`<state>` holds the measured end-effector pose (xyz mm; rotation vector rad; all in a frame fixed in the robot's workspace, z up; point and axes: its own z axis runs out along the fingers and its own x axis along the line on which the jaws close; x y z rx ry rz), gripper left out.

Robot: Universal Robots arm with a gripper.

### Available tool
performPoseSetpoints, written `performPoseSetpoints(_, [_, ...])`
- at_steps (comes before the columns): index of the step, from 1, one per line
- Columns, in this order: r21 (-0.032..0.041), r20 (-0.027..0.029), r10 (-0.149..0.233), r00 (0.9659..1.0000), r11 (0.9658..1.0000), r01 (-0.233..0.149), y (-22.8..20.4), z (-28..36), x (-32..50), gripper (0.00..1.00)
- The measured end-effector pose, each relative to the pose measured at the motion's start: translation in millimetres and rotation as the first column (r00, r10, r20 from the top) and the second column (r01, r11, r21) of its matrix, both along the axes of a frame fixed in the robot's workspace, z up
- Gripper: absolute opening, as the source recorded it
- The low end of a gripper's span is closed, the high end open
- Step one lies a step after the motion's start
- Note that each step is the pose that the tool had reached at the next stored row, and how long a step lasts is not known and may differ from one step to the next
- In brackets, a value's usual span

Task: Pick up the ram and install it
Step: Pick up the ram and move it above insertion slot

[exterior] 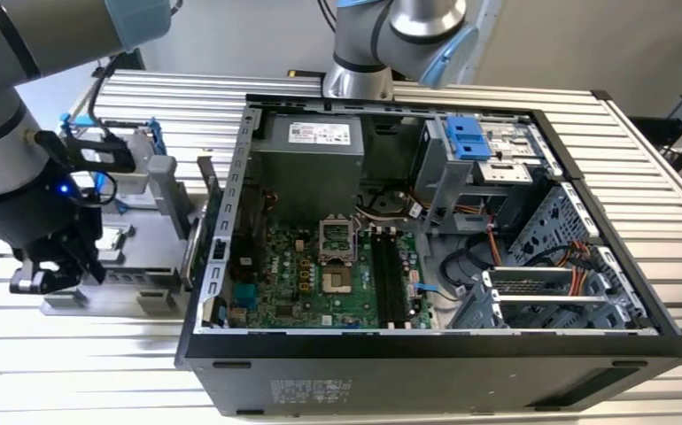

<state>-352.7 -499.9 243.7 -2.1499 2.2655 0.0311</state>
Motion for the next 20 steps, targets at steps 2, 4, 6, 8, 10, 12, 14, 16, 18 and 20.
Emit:
performPoseSetpoints(2, [-0.0002,0.0000,0.000,1.0000,1.0000,0.000,0.0,6.3,0.0,0.00])
performPoseSetpoints(4, [-0.0005,0.0000,0.000,1.0000,1.0000,0.000,0.0,11.7,0.0,0.00])
performPoseSetpoints(6, [-0.0010,0.0000,0.000,1.0000,1.0000,0.000,0.0,16.5,0.0,0.00])
performPoseSetpoints(8, [-0.0018,0.0000,0.000,1.0000,1.0000,0.000,0.0,20.1,0.0,0.00])
performPoseSetpoints(10, [-0.0027,-0.0001,0.000,1.0000,1.0000,0.000,0.0,23.1,0.0,0.00])
performPoseSetpoints(12, [-0.0031,0.0000,0.000,1.0000,1.0000,0.000,0.0,25.3,0.0,0.00])
performPoseSetpoints(14, [-0.0032,0.0000,0.000,1.0000,1.0000,0.000,0.0,28.1,0.0,0.00])
performPoseSetpoints(16, [-0.0033,0.0001,0.000,1.0000,1.0000,0.000,0.0,31.5,0.0,0.00])
performPoseSetpoints(18, [-0.0036,0.0000,0.000,1.0000,1.0000,0.000,0.0,34.7,0.0,0.00])
performPoseSetpoints(20, [-0.0040,-0.0001,0.000,1.0000,1.0000,0.000,0.0,37.5,0.0,0.00])
